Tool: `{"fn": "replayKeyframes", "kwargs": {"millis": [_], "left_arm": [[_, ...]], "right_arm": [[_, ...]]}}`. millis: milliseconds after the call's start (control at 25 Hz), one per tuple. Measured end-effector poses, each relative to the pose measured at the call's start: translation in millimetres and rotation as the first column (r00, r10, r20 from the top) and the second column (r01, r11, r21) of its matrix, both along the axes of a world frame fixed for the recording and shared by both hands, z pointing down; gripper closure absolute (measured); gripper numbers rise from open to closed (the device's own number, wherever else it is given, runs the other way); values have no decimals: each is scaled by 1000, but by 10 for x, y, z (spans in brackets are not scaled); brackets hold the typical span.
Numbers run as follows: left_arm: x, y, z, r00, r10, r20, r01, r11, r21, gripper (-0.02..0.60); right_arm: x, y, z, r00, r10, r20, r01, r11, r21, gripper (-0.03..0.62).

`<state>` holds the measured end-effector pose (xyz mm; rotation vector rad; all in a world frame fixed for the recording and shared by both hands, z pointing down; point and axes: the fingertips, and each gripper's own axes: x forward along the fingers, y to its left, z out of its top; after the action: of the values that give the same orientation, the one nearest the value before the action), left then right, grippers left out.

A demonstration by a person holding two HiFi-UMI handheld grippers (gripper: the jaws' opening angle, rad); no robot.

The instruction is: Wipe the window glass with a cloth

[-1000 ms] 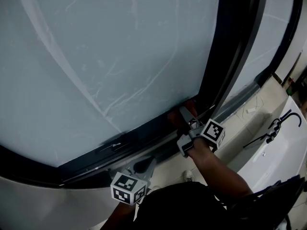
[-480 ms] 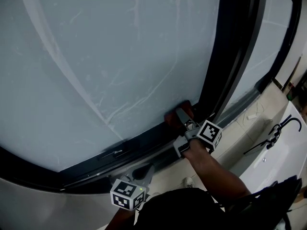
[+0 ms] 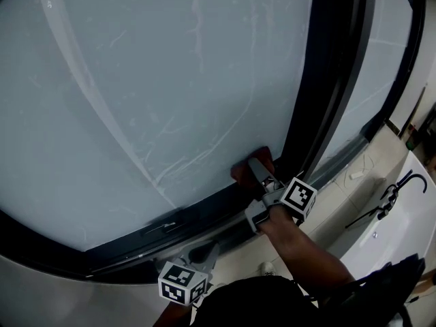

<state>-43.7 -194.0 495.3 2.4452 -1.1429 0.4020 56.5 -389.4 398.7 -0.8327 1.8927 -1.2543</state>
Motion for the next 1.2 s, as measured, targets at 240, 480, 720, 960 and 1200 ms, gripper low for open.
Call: {"fn": "replayKeyframes", "kwargs": {"millis": [240,480,720,960,1200], "left_arm": [[7,2,-17,1000,6,2,-6,1000,3,565],[8,9,-32,1000,5,4,-5,1000,8,565],[39,32,-39,1000,12,5,-12,1000,13,565],[29,39,-41,1000,8,3,-8,1000,13,565],[20,45,-10,1000,1,4,-1,1000,7,565]], "right_arm": [[18,26,-311,1000,7,29,-8,998,55,485],[32,64,-562,999,6,45,-11,995,101,485],[-8,96,-862,998,4,55,-13,986,167,485],[-92,127,-1189,997,-19,80,0,973,230,485],[-111,131,-1521,995,-21,97,-9,956,294,485]]}}
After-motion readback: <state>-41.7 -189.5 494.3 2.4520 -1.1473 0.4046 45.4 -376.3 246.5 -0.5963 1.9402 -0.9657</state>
